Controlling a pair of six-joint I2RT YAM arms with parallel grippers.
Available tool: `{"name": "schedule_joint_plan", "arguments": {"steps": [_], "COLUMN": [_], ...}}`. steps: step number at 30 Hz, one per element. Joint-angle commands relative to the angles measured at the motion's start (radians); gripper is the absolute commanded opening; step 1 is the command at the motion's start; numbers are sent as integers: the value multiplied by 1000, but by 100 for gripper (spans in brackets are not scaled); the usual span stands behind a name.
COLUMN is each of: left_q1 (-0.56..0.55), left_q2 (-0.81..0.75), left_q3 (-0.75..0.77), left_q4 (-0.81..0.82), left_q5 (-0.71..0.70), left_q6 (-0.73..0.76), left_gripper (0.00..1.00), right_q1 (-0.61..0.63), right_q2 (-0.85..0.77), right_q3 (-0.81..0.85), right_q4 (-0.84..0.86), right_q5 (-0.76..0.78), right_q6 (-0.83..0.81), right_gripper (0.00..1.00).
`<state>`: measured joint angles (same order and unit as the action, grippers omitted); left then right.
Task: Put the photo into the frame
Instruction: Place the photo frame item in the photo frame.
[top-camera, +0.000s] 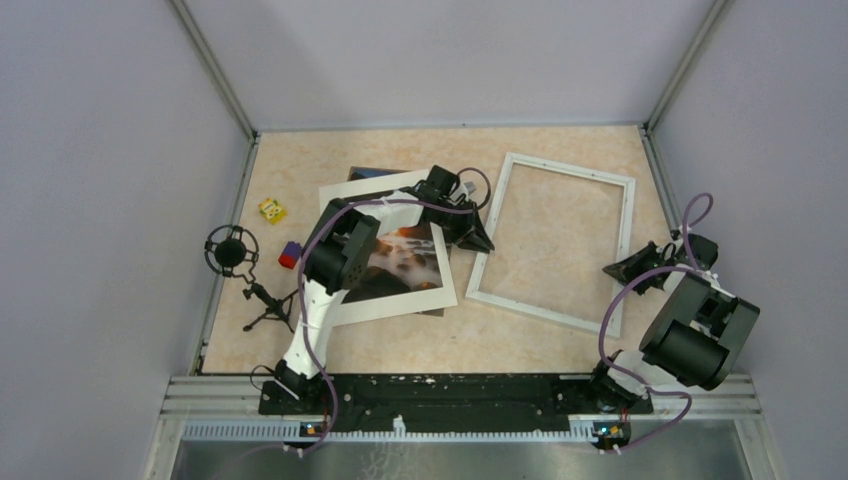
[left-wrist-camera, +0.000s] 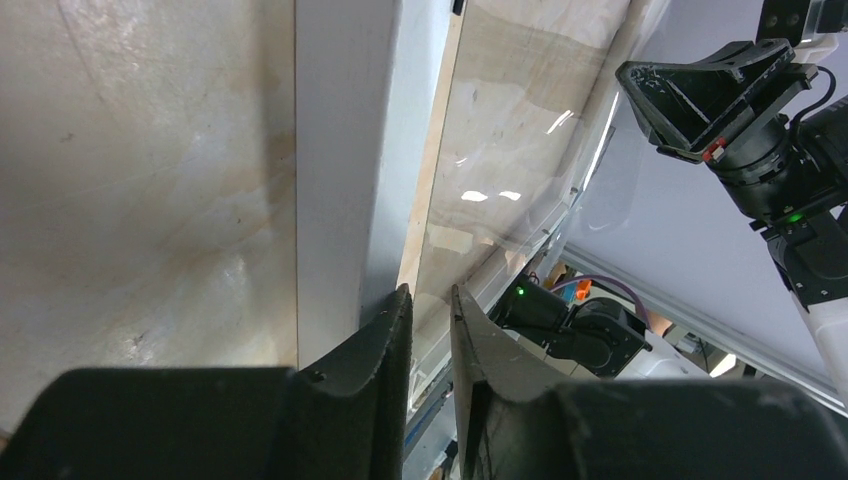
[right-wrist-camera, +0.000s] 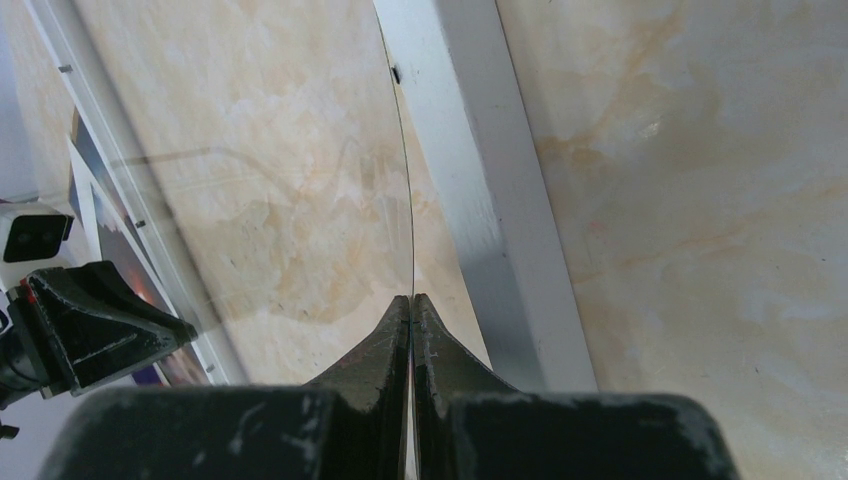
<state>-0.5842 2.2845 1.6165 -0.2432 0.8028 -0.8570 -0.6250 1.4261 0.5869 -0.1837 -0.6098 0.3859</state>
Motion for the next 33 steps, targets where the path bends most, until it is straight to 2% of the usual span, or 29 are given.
{"name": "schedule_joint_plan", "arguments": {"steps": [1, 9, 14, 19, 33], "left_q1": [6, 5, 1, -16, -37], "left_q2": [-22, -11, 0, -23, 51], "left_q3": [27, 68, 99, 105, 176], "left_q4": [-27, 49, 29, -31, -25], "left_q5": [-46, 10, -3, -85, -48], "left_q6": [53, 7, 16, 69, 35], "left_gripper": [28, 27, 26, 32, 33], "right_q1": [-19, -18, -19, -19, -19], "right_q2": [-31, -32, -32, -31, -35], "right_q3": [5, -6, -12, -12, -15], "right_q4": [19, 56, 65, 69, 77], "right_q5": [45, -5, -12, -14, -23], "right_q6": [-14, -5, -3, -1, 0], "right_gripper": [0, 0, 0, 0, 0]}}
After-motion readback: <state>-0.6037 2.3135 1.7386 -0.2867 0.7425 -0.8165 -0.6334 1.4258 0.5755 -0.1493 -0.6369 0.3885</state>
